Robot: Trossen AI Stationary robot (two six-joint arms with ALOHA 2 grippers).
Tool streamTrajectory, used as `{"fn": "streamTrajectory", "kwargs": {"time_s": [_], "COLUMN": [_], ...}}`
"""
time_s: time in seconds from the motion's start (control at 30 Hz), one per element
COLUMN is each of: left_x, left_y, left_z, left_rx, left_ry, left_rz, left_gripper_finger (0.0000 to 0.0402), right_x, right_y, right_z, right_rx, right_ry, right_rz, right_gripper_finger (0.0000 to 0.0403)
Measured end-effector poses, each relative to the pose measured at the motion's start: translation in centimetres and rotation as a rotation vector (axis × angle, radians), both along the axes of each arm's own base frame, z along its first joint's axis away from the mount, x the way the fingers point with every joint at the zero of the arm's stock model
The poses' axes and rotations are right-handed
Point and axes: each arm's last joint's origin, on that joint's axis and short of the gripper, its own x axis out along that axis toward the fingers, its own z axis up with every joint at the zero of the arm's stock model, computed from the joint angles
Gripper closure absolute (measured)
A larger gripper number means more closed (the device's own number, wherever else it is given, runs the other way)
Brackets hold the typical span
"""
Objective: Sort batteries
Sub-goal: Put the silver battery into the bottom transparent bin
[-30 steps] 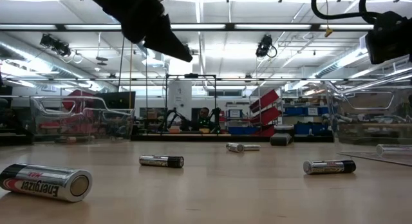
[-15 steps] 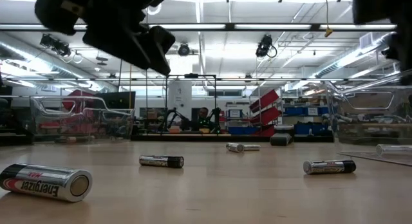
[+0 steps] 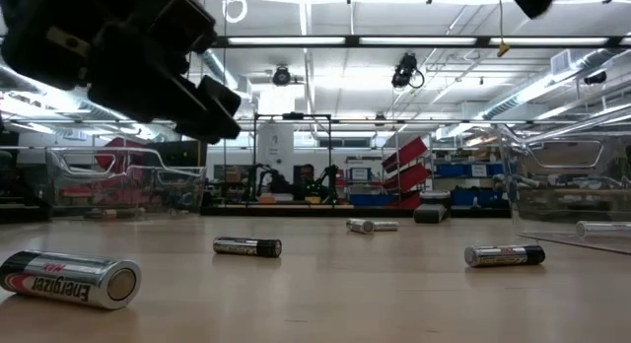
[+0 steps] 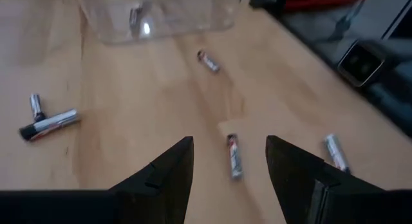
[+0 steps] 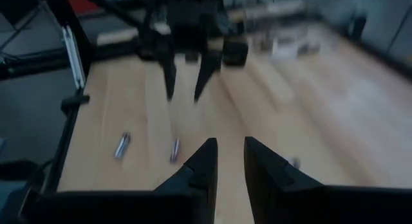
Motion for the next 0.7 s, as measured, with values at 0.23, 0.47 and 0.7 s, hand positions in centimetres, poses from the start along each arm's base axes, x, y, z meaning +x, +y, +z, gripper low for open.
{"fn": "streamTrajectory", "kwargs": {"time_s": [0.23,0.47,0.7], "left_x": [-0.2,1.2,3.0], "left_y": [-2.2,-4.3,-5.3], "left_z": [0.4,-0.7,-3.2], "left_rx": [0.0,0.119,0.138], "left_ry": [-0.067,-0.047,0.006], "left_rz": [0.016,0.04,0.011], "left_gripper_finger": [0.0208,0.0208,0.0208], "right_x": [1.1,1.2,1.2], "right_y": [0.0,-0.1,-0.1], "right_z": [0.9,0.9,0.9], "right_rx": [-0.113,-0.126,-0.126], "right_ry": [-0.088,-0.087,-0.087], "right_rz": [0.043,0.046,0.046], "right_gripper_finger": [0.034,0.034,0.034]}}
